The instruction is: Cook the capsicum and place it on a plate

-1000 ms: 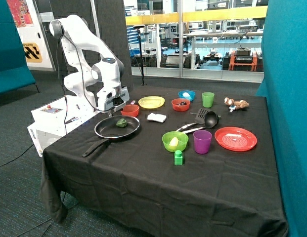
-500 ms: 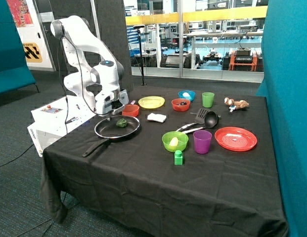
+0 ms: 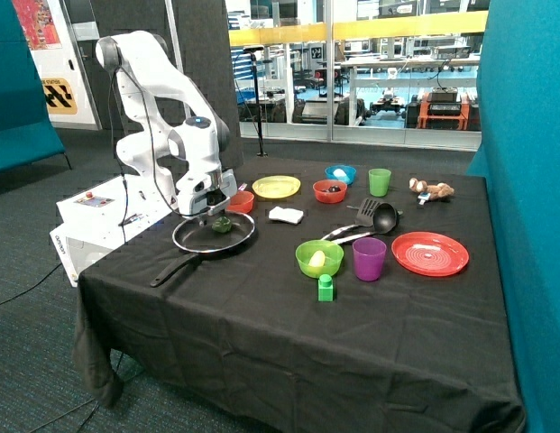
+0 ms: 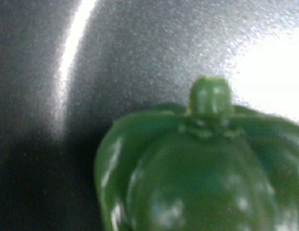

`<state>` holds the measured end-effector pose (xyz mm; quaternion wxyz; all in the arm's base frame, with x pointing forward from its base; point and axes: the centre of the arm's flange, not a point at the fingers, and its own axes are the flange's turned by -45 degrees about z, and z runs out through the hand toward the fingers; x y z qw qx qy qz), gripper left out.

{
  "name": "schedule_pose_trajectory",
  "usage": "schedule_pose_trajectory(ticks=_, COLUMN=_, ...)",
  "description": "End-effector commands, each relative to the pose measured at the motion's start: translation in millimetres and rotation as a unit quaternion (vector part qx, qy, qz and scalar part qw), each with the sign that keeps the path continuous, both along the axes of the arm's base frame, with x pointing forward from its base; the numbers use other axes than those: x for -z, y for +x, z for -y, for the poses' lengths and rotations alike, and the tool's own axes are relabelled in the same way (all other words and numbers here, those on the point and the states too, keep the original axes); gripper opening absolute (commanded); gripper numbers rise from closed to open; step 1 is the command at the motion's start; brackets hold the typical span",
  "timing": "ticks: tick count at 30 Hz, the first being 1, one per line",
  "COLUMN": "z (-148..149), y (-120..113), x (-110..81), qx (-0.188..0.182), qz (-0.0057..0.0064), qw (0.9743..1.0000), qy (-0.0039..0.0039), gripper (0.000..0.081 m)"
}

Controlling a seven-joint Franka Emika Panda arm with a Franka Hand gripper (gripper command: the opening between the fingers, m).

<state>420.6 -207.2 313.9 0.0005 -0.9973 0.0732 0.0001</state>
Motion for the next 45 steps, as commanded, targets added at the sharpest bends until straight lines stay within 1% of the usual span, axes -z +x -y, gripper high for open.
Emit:
schedule_pose_trajectory(ticks=1, z=-5.9, y=8.2, x=7.6, qx=-0.003, qz=0.0001, qw=1.0000, qy=-0.00054, gripper=0.0684)
schedule_pose_trajectory(ticks=27, z=-19.2, y=10.1, x=15.5, qx=-0.007, qz=0.0001, qw=1.0000, qy=-0.00054, gripper=0.0675)
schedule_pose_trajectory(ticks=45, z=-14.9, y=11.7, x=20.5, qx=-0.003, qz=0.0001, qw=1.0000, qy=-0.00054, gripper=0.0660)
